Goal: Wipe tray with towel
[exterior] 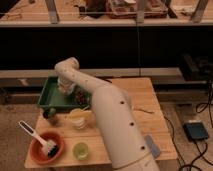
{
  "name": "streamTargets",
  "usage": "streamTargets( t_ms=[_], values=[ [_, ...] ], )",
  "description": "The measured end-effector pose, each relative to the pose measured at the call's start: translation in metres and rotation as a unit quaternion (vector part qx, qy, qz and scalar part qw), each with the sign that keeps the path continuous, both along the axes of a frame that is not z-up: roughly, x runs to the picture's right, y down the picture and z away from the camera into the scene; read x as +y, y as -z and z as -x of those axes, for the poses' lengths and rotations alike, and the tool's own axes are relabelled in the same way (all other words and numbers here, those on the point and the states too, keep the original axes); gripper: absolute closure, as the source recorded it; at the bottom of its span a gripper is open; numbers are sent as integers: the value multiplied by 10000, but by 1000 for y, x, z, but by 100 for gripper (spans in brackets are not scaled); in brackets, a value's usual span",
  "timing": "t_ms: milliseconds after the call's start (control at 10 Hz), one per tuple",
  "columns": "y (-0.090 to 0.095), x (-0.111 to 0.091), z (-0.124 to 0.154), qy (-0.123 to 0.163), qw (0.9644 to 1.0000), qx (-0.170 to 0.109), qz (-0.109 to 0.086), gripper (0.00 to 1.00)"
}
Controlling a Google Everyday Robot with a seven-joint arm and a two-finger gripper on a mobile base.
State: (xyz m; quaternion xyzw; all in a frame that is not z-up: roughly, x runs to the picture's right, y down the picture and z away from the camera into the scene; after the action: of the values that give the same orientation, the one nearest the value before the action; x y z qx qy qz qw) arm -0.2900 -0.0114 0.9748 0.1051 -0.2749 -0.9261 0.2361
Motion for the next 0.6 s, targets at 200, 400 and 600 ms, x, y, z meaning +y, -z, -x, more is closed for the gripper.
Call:
streamTargets(
  t_ms=[200, 400, 600],
  values=[
    [-4, -3, 33, -68, 10000, -8, 25, 100],
    [4, 5, 60, -14, 9998, -173, 39, 100],
    [22, 23, 70, 105, 9990, -440, 57, 100]
  ],
)
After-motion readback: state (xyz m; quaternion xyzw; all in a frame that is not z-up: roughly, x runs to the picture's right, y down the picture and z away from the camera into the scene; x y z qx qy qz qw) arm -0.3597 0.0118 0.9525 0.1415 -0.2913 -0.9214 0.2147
